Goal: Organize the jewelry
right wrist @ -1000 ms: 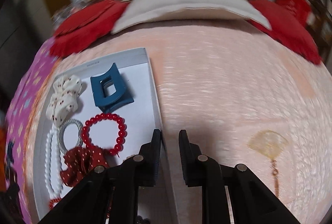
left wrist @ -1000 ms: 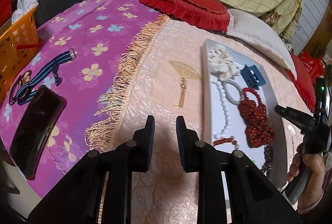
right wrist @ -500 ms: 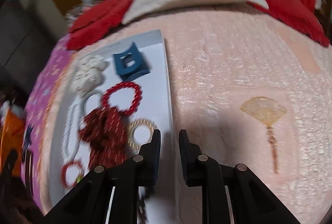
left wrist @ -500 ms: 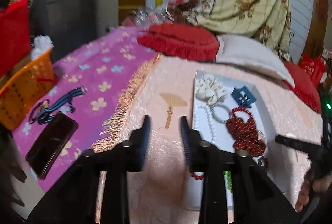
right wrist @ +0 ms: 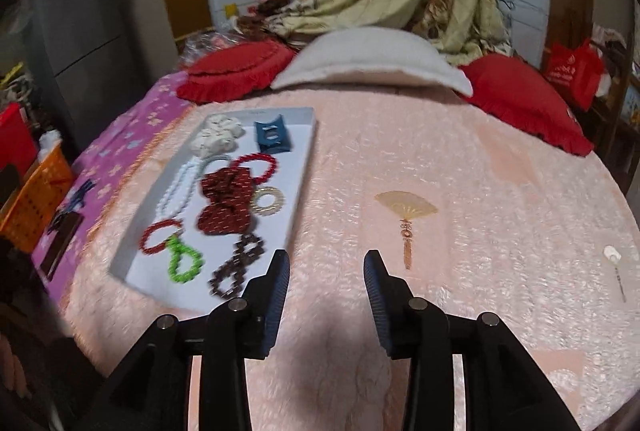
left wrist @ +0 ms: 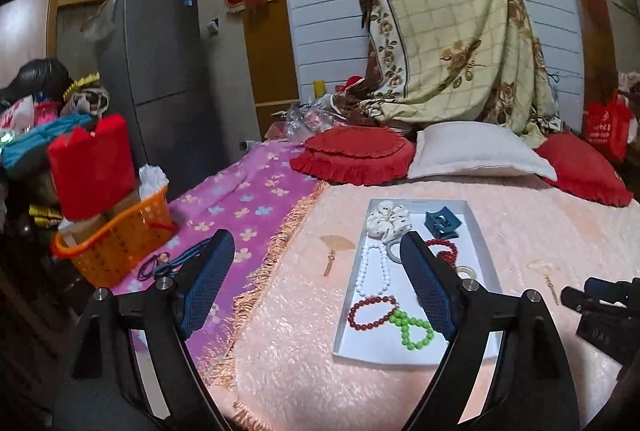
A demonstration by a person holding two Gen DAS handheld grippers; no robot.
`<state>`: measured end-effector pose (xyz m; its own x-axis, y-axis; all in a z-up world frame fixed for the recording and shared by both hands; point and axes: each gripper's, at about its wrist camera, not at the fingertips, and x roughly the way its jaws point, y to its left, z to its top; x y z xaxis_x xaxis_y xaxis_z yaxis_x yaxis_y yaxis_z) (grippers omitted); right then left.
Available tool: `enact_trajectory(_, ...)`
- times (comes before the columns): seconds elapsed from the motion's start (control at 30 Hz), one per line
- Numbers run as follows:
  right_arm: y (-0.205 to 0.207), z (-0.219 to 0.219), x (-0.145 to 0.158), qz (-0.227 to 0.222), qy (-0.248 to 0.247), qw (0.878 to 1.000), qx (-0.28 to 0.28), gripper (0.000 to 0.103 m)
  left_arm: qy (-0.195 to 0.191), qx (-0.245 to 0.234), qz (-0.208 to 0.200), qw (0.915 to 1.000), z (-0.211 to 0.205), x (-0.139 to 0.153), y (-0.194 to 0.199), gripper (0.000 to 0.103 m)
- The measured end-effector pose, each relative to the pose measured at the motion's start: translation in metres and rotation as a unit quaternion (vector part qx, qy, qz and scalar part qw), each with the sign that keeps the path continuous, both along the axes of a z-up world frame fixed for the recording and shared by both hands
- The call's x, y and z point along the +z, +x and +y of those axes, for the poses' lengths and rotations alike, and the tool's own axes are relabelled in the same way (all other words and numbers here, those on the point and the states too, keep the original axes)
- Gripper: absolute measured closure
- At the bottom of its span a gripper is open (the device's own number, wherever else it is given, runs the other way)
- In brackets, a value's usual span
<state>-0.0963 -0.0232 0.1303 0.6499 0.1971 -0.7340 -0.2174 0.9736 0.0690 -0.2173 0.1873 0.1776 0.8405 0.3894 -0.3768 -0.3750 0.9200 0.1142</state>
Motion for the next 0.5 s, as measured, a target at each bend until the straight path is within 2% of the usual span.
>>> enact_trajectory(0.07, -0.015, -0.001, 0.008, -0.008, 0.006, 1.0, 0.008, 0.059, -0.012, -0.013, 0.0, 0.9998, -0.004, 0.006, -0.006, 0.018)
enact_trajectory(0.2, -0.033, 0.001, 0.015, -0.014, 0.008, 1.0, 0.015, 0.059, -0.033, -0.041, 0.018, 0.9984, -0.016, 0.007, -0.014, 0.018)
enact_trajectory(0.33, -0.05, 0.007, 0.01, -0.023, -0.014, 1.0, 0.015, 0.059, -0.026, -0.044, 0.038, 0.998, -0.029, 0.001, -0.016, 0.018)
enact_trajectory(0.5, -0.059, 0.012, -0.001, -0.017, -0.035, 0.999, 0.012, 0.059, -0.045, -0.053, 0.069, 0.9952, -0.031, -0.012, -0.016, 0.018)
